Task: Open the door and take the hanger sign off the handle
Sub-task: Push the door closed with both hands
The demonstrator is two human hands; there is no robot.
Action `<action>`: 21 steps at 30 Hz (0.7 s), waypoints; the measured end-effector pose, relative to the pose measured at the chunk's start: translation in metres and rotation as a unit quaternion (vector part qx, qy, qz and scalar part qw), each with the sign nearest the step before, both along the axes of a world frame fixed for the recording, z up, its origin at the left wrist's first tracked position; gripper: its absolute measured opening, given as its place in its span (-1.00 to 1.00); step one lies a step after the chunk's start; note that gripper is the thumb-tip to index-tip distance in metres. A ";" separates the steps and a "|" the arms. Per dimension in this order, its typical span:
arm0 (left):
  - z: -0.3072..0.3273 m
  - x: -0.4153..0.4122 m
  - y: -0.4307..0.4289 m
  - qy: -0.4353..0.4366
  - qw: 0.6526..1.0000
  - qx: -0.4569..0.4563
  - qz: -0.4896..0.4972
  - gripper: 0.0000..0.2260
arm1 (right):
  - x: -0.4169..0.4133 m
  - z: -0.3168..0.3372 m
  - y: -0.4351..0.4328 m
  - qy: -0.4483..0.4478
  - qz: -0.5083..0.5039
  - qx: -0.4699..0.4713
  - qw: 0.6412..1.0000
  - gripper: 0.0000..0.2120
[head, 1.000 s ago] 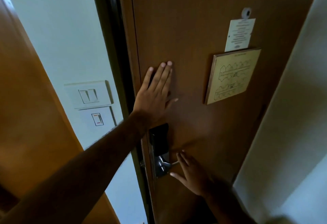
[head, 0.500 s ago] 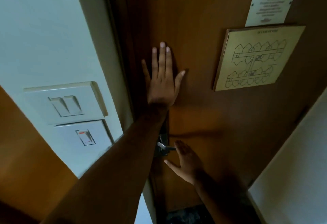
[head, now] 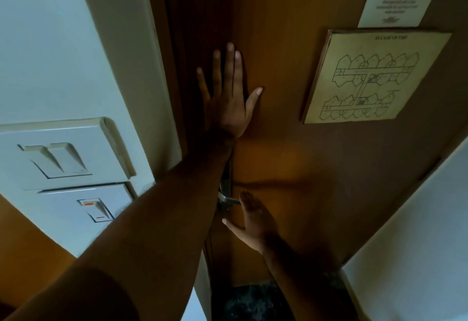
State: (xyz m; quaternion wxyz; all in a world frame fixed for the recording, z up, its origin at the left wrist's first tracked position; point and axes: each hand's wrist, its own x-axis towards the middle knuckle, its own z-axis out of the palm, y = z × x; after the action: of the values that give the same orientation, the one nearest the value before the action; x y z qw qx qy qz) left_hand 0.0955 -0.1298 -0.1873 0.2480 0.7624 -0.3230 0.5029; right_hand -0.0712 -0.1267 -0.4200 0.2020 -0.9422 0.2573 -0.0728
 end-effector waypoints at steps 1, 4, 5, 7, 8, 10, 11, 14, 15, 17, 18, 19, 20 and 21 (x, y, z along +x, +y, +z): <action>0.000 0.001 -0.001 -0.003 1.000 -0.002 0.003 -0.26 | 0.001 0.000 -0.001 -0.001 -0.001 0.002 1.000 0.07; -0.002 0.005 -0.003 -0.009 1.000 -0.006 0.006 -0.26 | 0.001 0.000 0.001 -0.007 0.000 0.004 1.000 0.05; -0.003 0.005 -0.003 -0.011 1.000 -0.006 0.006 -0.26 | 0.001 0.001 0.003 -0.005 0.004 -0.001 1.000 0.02; -0.004 0.006 -0.005 -0.014 1.000 -0.007 0.007 -0.25 | 0.000 0.003 0.003 0.016 0.016 -0.007 1.000 0.01; -0.004 0.007 -0.005 -0.016 1.000 -0.007 0.007 -0.25 | 0.000 0.006 0.003 0.027 0.021 -0.010 0.999 0.01; -0.005 0.009 -0.006 -0.016 1.000 -0.001 0.011 -0.24 | 0.000 0.015 0.000 0.043 0.032 -0.032 0.998 -0.01; -0.005 0.009 -0.006 -0.012 1.000 0.008 0.015 -0.24 | 0.000 0.021 -0.002 0.048 0.038 -0.051 0.997 -0.02; -0.004 0.008 -0.004 0.005 0.999 0.030 0.009 -0.22 | -0.008 0.046 -0.012 0.053 0.058 -0.124 0.989 -0.05; -0.004 0.007 -0.001 0.014 0.999 0.040 0.006 -0.21 | -0.012 0.056 -0.017 0.050 0.055 -0.147 0.986 -0.05; 0.002 0.001 0.004 0.028 0.998 0.059 -0.014 -0.18 | -0.023 0.085 -0.032 0.024 0.029 -0.184 0.982 -0.06; 0.003 -0.002 0.007 0.043 0.996 0.068 -0.025 -0.16 | -0.028 0.101 -0.039 0.004 0.013 -0.195 0.981 -0.08; 0.009 -0.010 0.012 0.054 0.995 0.077 -0.035 -0.13 | -0.037 0.125 -0.045 -0.015 -0.002 -0.210 0.978 -0.10; 0.009 -0.014 0.014 0.071 0.993 0.091 -0.035 -0.10 | -0.041 0.143 -0.054 -0.029 -0.011 -0.223 0.974 -0.12; 0.014 -0.021 0.018 0.090 0.989 0.108 -0.033 -0.07 | -0.047 0.166 -0.061 -0.036 -0.017 -0.235 0.971 -0.14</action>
State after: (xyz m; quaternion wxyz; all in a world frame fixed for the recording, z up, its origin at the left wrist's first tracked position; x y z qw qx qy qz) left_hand 0.0748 -0.1119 -0.1734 0.2093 0.8158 -0.3768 0.3856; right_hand -0.1186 -0.1882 -0.2544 -0.0169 -0.9554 0.2419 -0.1688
